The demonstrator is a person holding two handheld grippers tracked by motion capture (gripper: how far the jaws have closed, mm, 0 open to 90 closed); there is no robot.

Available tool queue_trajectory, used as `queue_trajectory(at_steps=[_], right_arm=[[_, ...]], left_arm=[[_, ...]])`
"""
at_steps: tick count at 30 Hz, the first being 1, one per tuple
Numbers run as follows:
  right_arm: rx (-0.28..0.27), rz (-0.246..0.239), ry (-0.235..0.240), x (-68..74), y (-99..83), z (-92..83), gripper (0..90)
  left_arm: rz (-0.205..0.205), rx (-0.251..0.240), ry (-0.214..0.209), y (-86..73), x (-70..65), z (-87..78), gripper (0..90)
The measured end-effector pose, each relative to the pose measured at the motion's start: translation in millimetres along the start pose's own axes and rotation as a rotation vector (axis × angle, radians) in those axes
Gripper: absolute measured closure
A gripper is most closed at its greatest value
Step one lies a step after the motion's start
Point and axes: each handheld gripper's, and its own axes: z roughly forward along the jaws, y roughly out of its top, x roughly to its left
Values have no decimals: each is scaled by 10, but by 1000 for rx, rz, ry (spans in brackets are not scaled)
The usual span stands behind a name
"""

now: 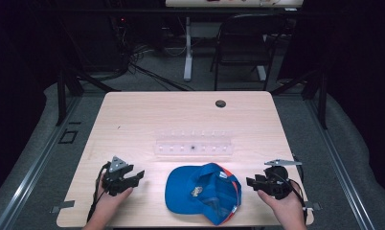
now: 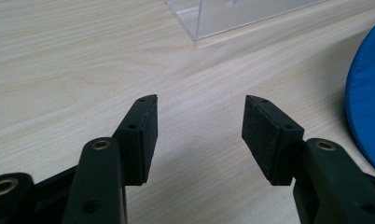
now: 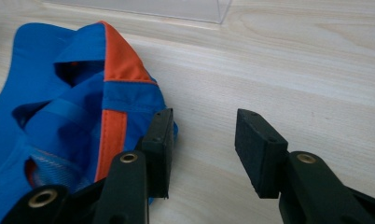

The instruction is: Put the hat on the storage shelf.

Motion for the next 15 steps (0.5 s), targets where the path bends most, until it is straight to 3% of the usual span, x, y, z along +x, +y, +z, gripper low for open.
queue_trajectory(at_steps=[4, 6, 15], right_arm=[[32, 9, 32, 7, 29, -35, 634], [64, 27, 74, 6, 44, -39, 663], [121, 74, 187, -62, 71, -53, 670]], left_arm=[[-2, 3, 0, -2, -5, 5, 461], [-2, 3, 0, -4, -9, 9, 460], [-2, 3, 1, -7, -9, 12, 461]])
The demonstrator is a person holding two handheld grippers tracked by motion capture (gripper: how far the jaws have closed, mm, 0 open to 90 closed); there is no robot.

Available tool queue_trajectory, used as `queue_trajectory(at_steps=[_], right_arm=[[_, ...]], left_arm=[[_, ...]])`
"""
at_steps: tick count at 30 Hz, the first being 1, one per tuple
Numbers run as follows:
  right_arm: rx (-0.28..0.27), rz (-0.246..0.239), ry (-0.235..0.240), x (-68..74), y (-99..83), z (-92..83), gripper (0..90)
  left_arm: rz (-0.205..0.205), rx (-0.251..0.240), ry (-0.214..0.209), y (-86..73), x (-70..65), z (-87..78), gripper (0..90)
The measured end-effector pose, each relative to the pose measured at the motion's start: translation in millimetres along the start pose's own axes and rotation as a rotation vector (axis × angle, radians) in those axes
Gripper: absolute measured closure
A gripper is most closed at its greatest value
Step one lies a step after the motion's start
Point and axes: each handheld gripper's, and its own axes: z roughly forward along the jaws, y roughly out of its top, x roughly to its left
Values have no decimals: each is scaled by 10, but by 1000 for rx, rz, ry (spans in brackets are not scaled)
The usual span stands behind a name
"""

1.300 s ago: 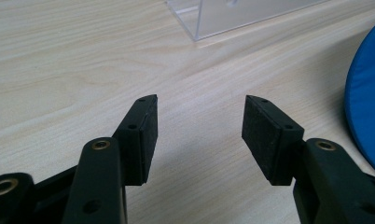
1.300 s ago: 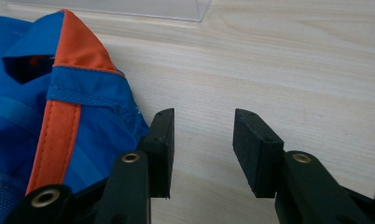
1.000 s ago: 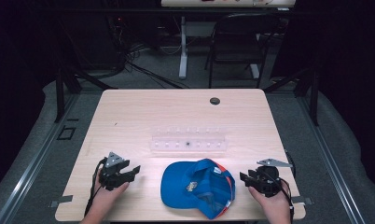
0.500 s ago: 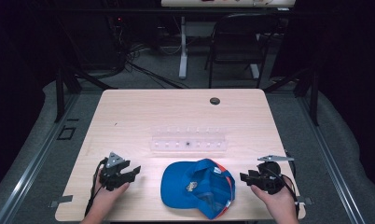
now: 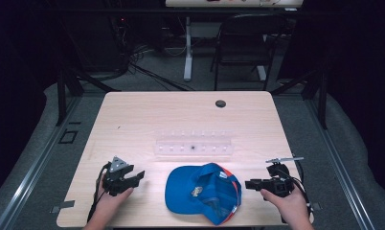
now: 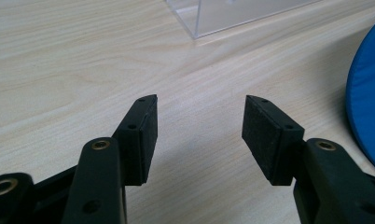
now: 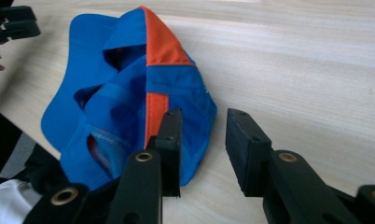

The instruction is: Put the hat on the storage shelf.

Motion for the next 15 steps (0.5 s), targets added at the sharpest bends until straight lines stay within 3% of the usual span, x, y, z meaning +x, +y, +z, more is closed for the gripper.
queue_trajectory(at_steps=[1, 6, 10, 15], right_arm=[[7, 6, 23, -3, 2, -6, 670], [15, 6, 38, 0, 10, -15, 671], [32, 0, 88, 17, 24, -10, 644], [59, -20, 89, 53, 28, 12, 634]], left_arm=[[4, 1, 1, 0, 1, 2, 461], [3, 1, 2, -1, -5, 1, 460], [7, 3, 4, -2, -5, 6, 460], [10, 1, 7, -3, -7, 7, 460]])
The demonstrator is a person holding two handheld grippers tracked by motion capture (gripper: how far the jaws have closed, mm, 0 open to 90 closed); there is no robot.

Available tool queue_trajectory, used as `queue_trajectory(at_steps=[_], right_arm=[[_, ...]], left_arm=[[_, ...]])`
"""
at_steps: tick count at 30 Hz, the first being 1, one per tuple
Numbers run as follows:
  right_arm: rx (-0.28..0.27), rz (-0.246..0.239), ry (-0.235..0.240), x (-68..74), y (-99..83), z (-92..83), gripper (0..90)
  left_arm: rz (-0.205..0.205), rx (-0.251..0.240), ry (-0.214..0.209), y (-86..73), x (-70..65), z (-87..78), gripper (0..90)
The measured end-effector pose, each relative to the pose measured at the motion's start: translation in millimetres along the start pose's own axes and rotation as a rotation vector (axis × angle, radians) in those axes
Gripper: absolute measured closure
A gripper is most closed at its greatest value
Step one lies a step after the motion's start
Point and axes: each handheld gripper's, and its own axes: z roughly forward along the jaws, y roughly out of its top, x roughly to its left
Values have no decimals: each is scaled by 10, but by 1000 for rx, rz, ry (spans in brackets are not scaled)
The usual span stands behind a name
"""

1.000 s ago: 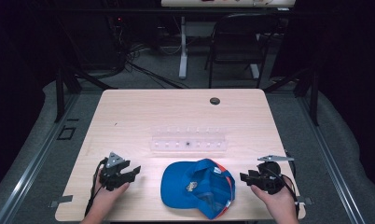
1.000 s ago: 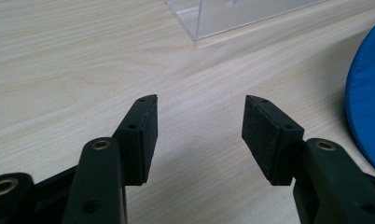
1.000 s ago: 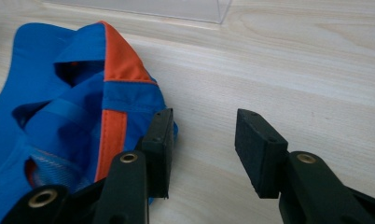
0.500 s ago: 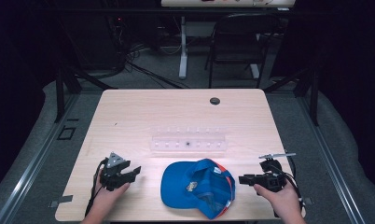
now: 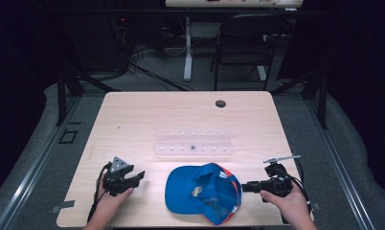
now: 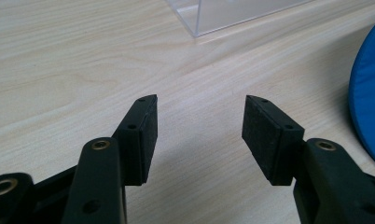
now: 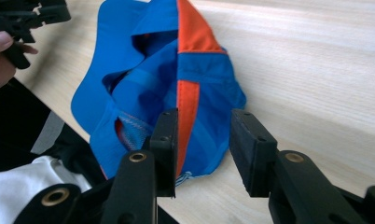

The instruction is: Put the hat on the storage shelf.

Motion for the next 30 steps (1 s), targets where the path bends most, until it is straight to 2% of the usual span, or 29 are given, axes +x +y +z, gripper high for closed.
queue_trajectory(at_steps=[8, 17, 22, 29, 30], right_arm=[[20, -8, 29, 24, -21, 99, 619], [39, -13, 40, 51, -31, 177, 618], [45, 4, 61, 60, -44, 240, 618], [68, 17, 67, 54, -52, 323, 626], [77, 20, 81, 41, -51, 338, 631]], left_arm=[[4, 3, 2, 0, 0, 0, 460], [5, 1, 3, 1, -1, 0, 460], [8, 3, 3, 1, 2, 1, 460], [6, 1, 3, 1, -1, -1, 460], [6, 3, 2, 1, 1, -4, 460]])
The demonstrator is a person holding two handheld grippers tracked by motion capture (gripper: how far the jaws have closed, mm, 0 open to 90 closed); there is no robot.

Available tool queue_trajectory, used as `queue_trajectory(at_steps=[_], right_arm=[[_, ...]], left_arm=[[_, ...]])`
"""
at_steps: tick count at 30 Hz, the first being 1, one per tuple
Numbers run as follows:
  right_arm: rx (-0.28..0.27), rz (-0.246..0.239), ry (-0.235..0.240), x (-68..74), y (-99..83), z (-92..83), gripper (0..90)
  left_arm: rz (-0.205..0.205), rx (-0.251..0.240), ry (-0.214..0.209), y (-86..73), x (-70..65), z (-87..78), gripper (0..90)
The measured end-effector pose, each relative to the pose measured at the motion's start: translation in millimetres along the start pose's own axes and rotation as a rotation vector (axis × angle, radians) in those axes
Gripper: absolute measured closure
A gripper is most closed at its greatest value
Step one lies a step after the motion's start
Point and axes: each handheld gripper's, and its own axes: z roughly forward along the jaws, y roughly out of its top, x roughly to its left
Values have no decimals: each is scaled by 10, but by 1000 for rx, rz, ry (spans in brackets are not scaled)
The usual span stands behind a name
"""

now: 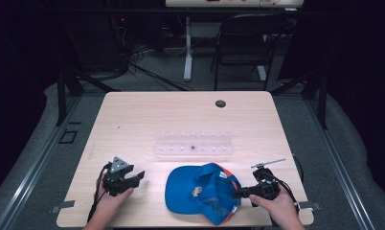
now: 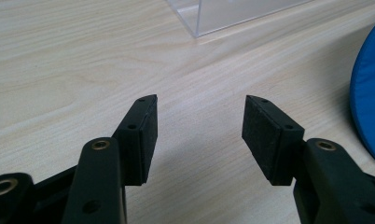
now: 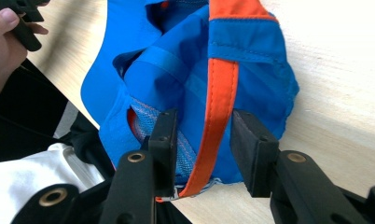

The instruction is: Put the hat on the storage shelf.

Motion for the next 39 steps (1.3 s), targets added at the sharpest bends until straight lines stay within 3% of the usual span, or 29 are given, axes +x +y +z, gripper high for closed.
queue_trajectory(at_steps=[11, 22, 39], right_arm=[[10, 21, 68, 9, 12, -25, 692], [17, 47, 72, 24, 37, -53, 755], [16, 63, 79, 12, 45, -31, 770]], left_arm=[[1, -2, 1, -1, -5, 6, 460], [0, -2, 0, 0, -3, 2, 459], [0, -2, 1, -1, -6, 3, 459]])
